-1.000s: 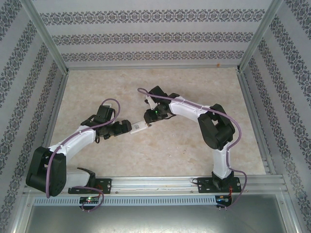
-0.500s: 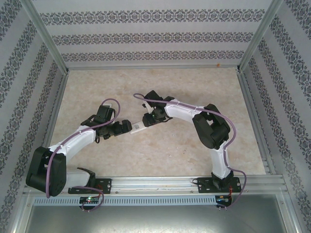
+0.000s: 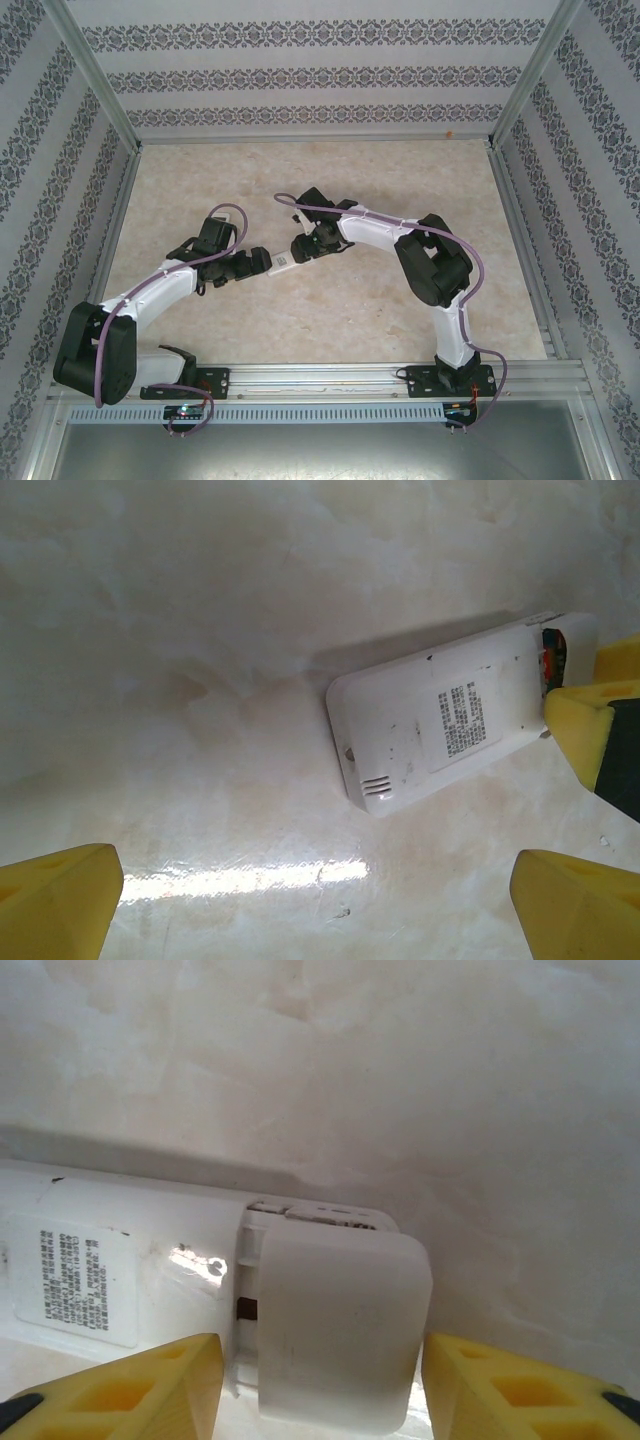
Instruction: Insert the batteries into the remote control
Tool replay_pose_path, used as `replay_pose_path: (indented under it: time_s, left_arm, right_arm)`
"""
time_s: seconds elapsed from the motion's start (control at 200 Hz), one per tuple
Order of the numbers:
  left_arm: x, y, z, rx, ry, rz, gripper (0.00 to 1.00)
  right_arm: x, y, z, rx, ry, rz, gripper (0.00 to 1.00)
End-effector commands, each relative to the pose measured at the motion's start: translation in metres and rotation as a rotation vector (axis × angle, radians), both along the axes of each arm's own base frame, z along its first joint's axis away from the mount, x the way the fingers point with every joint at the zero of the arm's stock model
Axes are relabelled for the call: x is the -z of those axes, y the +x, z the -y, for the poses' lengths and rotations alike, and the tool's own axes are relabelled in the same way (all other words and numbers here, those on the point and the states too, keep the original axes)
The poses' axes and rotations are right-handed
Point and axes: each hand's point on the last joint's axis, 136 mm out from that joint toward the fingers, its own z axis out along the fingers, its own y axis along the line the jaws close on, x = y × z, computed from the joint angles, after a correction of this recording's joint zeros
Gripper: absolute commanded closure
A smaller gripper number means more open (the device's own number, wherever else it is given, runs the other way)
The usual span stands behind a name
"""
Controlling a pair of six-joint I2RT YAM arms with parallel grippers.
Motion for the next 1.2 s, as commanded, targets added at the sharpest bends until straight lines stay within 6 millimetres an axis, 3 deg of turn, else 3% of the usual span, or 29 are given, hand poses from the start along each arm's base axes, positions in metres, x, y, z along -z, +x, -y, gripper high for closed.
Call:
replay_pose_path:
  time_s: [0.0, 0.125, 0.27, 0.54, 0.834, 1.199]
  left_arm:
    - [0.005, -0.001, 0.008, 0.035, -0.021, -0.001, 0.00]
    - [0.009, 0.001, 0.016, 0.059, -0.031, -0.011, 0.02]
    - [0.013, 0.009, 0.021, 0.053, -0.010, -0.027, 0.12]
    - [0.020, 0.022, 0.031, 0.069, 0.013, -0.049, 0.28]
    - [0.029, 0.023, 0.045, 0.138, 0.022, -0.077, 0.34]
    - [0.062, 0.012, 0.031, 0.163, 0.130, -0.161, 0.46]
  right_arm:
    - [-0.030, 0.002, -0.004, 0.018, 0.081, 0.014, 0.43]
    - [-0.040, 0.009, 0.009, 0.069, 0.123, 0.020, 0.44]
    - [-0.030, 0.018, 0.022, 0.099, 0.106, 0.015, 0.47]
    - [-0.016, 0.024, 0.011, 0.073, 0.105, -0.011, 0.54]
    - [-0.004, 0.025, 0.001, 0.053, 0.083, -0.024, 0.55]
    - [0.032, 0.009, 0.005, 0.015, -0.064, -0.048, 0.56]
